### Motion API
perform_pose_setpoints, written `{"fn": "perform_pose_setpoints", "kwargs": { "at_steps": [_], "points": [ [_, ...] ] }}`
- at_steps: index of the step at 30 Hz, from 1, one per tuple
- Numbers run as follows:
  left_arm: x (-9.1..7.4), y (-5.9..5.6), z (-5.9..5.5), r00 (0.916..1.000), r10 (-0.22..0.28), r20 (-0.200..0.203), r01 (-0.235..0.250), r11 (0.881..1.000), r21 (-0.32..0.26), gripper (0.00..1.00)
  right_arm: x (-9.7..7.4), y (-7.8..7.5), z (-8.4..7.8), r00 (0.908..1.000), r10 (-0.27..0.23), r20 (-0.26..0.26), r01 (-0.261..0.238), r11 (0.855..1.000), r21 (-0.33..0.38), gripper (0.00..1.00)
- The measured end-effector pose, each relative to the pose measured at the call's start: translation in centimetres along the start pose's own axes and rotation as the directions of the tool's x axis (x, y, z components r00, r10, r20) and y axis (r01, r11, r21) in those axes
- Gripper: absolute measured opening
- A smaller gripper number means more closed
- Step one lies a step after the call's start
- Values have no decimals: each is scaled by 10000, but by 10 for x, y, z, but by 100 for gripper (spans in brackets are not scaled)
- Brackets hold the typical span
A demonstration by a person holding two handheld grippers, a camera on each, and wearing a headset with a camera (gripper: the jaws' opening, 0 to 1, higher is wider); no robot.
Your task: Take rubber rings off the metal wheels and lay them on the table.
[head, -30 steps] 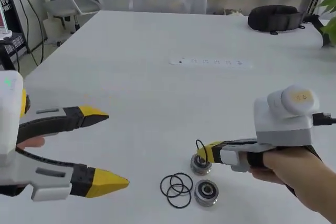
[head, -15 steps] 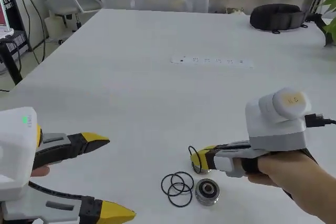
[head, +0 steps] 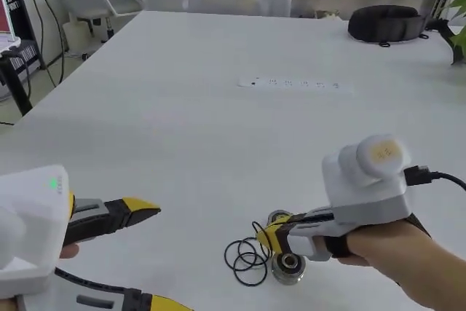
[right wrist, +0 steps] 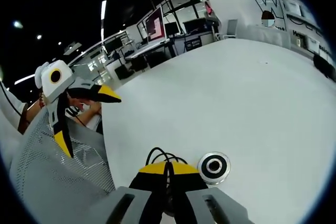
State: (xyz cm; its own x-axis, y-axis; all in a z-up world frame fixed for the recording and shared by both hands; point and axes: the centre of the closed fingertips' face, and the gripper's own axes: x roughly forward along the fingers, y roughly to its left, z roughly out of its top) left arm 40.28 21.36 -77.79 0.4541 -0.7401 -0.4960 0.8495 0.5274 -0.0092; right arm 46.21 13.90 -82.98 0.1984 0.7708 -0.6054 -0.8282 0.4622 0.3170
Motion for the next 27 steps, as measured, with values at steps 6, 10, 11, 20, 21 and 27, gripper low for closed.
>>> {"fn": "perform_pose_setpoints", "kwargs": {
  "at_steps": [6, 10, 11, 20, 21, 27],
  "points": [
    [0, 1, 3, 9998, 108, 182, -106, 9999, -109, 75, 4, 2, -6, 9996, -26, -273, 17, 9995, -302, 0],
    [0, 1, 2, 9998, 88, 157, -86, 9999, -126, 74, 5, 2, -10, 9991, -25, -432, 9, 9992, -389, 0],
    [0, 0, 2, 9999, 75, 155, -73, 9999, -127, 74, 5, 1, -10, 9990, -49, -451, 30, 9991, -427, 0],
    [0, 1, 4, 9995, 91, 303, -83, 9997, -243, 73, 7, 2, -10, 9989, -63, -465, 39, 9987, -512, 0],
    [0, 1, 4, 9995, 80, 299, -73, 9997, -243, 73, 7, 2, -10, 9989, -54, -461, 31, 9987, -504, 0],
    [1, 0, 3, 9996, 53, 261, -46, 9997, -244, 73, 7, 3, -10, 9989, -24, -468, 1, 9988, -488, 0]
  ]
}}
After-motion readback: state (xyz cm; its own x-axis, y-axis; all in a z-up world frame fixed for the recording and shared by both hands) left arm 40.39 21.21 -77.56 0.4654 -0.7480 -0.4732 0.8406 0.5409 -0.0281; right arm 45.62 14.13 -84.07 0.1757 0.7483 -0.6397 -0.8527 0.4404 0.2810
